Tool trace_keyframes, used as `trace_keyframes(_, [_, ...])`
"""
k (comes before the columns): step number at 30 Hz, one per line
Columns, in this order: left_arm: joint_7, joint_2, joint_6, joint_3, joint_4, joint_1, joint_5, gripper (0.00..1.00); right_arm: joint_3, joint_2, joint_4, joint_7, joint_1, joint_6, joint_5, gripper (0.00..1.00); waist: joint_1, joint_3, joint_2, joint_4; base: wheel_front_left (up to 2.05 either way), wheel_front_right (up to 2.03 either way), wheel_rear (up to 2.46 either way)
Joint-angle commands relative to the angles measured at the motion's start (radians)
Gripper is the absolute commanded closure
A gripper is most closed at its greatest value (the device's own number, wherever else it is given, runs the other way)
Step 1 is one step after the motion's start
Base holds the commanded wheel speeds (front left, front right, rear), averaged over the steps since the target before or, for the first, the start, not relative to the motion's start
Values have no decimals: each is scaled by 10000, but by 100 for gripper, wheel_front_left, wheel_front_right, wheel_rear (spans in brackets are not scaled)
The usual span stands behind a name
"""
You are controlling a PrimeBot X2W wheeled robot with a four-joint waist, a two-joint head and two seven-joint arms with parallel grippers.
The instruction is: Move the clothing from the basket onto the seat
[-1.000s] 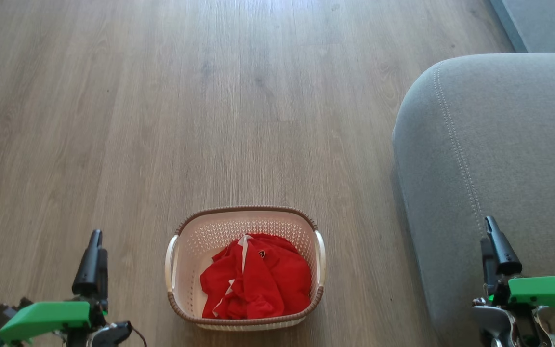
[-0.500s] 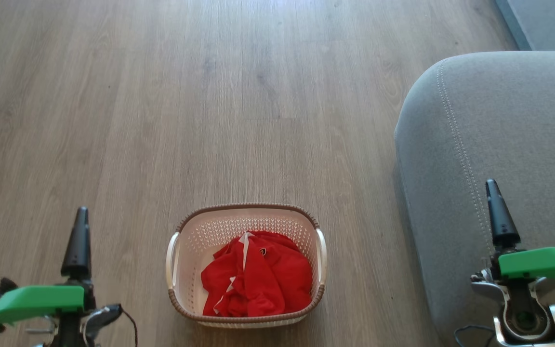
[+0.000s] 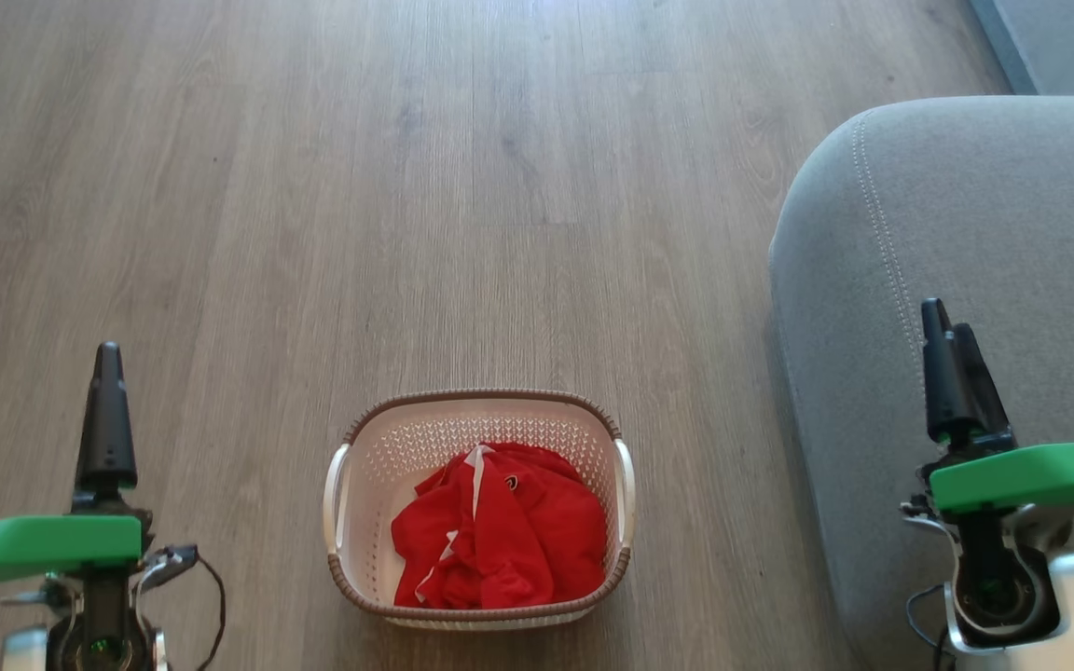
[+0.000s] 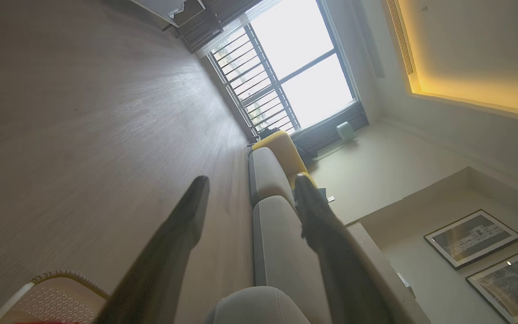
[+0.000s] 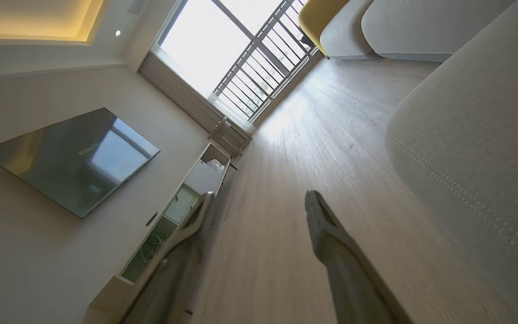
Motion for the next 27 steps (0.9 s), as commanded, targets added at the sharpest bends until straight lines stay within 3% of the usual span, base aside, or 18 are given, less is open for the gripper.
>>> trace_keyframes(1, [-145,95,21,249,-549,-605,370,0,163,-85,-513,-128,-636,0,-392,0,0,4,0,-7,0,0,0])
trace_keyframes(13, [-472,108,801,-570,-1535,-515,2615,0,766,-98,-1028,-454,-859,0,-2456,0,-1,70,0,-38,0,0,0])
trace_keyframes(27, [-917,148,1727,-2369,-2278,-487,6435,0,1285,-115,-1006,-898,-995,0,-4769,0,-1,138,0,-11,0,0,0])
